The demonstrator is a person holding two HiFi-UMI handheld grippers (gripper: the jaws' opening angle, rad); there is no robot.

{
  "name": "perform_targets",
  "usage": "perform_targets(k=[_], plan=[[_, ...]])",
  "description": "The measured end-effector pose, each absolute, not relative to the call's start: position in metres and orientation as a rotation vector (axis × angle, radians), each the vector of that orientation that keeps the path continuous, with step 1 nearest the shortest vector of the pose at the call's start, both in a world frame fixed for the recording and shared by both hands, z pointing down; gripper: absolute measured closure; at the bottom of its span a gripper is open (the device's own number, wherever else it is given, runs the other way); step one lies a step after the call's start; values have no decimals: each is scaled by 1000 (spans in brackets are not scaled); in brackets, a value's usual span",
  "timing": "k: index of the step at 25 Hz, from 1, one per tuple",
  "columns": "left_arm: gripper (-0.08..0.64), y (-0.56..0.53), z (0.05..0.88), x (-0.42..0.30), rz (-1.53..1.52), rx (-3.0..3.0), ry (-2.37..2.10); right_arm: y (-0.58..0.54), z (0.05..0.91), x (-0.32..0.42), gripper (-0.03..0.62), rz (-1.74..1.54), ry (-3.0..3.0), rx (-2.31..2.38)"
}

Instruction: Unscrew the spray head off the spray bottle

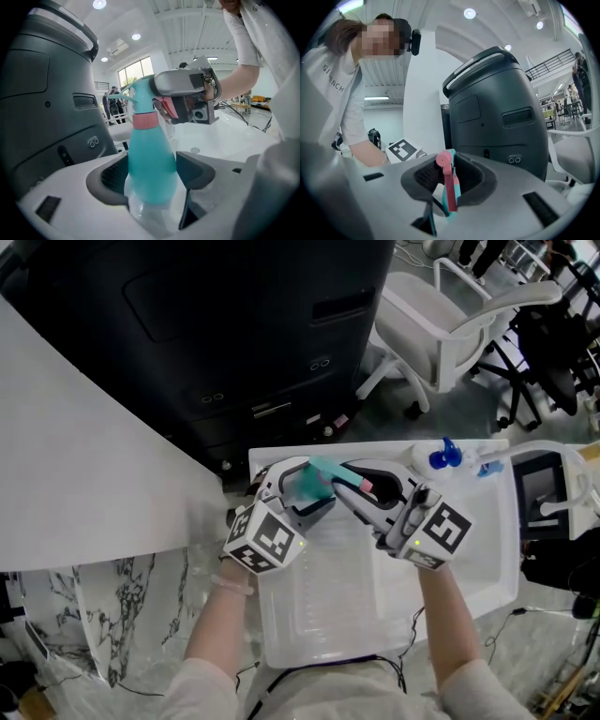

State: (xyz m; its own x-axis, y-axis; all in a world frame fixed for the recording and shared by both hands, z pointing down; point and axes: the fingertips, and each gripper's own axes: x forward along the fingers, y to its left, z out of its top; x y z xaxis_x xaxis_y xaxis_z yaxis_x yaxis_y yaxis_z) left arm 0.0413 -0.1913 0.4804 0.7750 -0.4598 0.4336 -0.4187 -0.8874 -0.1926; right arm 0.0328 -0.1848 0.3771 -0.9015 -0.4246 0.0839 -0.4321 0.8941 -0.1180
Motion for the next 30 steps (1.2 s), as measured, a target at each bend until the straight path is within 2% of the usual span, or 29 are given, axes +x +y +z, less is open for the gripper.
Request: perform_targets(k=[6, 9, 23, 25, 27, 30], plan=[[230, -196, 465, 43, -627, -2798, 1116, -186, 376, 25, 518, 167, -2977, 838], [229, -201, 467, 47, -668, -2753, 1181, -186, 375, 23, 518, 177, -2964, 866], [229, -184, 467, 53, -645, -2864, 669, -178, 376, 26, 518, 119, -2948, 522], [228, -190, 467, 50, -642, -2856, 752, -181, 378, 33, 503, 112, -2930, 662], [227, -196, 466, 45, -623, -2846, 863, -181, 378, 48, 451, 160, -2927, 828], [227, -199, 465, 41, -598, -2835, 947, -167, 371, 66, 445, 269, -2986, 952]])
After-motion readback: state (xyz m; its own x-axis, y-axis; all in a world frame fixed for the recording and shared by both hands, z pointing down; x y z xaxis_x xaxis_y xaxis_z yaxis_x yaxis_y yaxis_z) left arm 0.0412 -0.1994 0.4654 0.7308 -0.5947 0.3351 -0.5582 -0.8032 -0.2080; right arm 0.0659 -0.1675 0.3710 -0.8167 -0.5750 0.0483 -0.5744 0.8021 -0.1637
